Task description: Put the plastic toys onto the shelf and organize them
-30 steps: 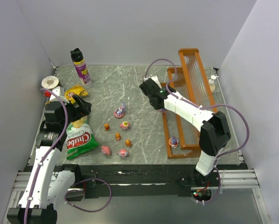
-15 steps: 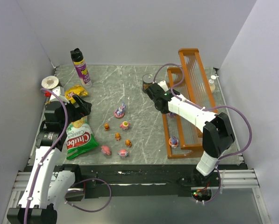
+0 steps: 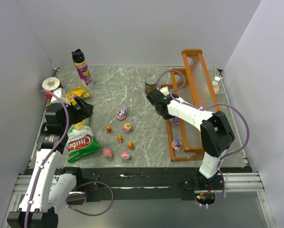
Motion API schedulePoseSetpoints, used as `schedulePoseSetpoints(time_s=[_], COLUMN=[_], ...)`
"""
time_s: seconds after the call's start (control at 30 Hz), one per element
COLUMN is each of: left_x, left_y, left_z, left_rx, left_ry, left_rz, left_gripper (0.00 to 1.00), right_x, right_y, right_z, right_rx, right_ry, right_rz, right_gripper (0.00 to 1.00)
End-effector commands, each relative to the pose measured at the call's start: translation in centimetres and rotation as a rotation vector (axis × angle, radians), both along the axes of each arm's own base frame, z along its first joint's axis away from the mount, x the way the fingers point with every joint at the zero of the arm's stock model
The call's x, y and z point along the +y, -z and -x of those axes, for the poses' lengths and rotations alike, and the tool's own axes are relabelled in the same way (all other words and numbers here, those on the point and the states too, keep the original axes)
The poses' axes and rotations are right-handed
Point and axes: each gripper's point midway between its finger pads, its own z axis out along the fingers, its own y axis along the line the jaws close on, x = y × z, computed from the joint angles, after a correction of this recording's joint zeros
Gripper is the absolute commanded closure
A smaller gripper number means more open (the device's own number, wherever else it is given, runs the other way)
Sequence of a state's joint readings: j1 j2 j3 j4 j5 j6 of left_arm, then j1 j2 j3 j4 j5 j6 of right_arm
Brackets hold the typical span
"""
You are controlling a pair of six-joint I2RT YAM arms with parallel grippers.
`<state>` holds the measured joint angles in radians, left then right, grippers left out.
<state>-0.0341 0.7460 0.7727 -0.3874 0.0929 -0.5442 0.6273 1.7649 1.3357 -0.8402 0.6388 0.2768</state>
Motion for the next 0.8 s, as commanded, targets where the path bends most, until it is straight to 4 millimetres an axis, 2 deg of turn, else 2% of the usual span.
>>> schedulePoseSetpoints(time_s=[0.0, 0.47, 0.63, 0.77], left_x=[-0.2, -0.2, -0.3, -0.3], left_y=[-1.5, -1.3, -1.4, -1.4], left_z=[-0.2, -0.3, -0.3, -0.3], left_rx=[-0.042, -0.037, -0.039, -0.038], left_ry=[0.010, 0.010, 0.013, 0.011], left_rz=[0.017, 0.017, 0.017, 0.019], left_gripper=[0.04, 0.04, 0.04, 0.04], right_x=[-0.3, -0.8, -0.8, -0.7], right_y=[0.0, 1.6, 1.8, 1.6], right_z=[-0.8, -0.7, -0.6, -0.6], right_rx=[-0.046, -0.014, -0.003, -0.004], right_ry=[0.041, 0.065, 0.060, 0.056], right_rz=[-0.002, 0.037, 0.035, 0.032], right_gripper=[1.00, 1.00, 0.94, 0.85])
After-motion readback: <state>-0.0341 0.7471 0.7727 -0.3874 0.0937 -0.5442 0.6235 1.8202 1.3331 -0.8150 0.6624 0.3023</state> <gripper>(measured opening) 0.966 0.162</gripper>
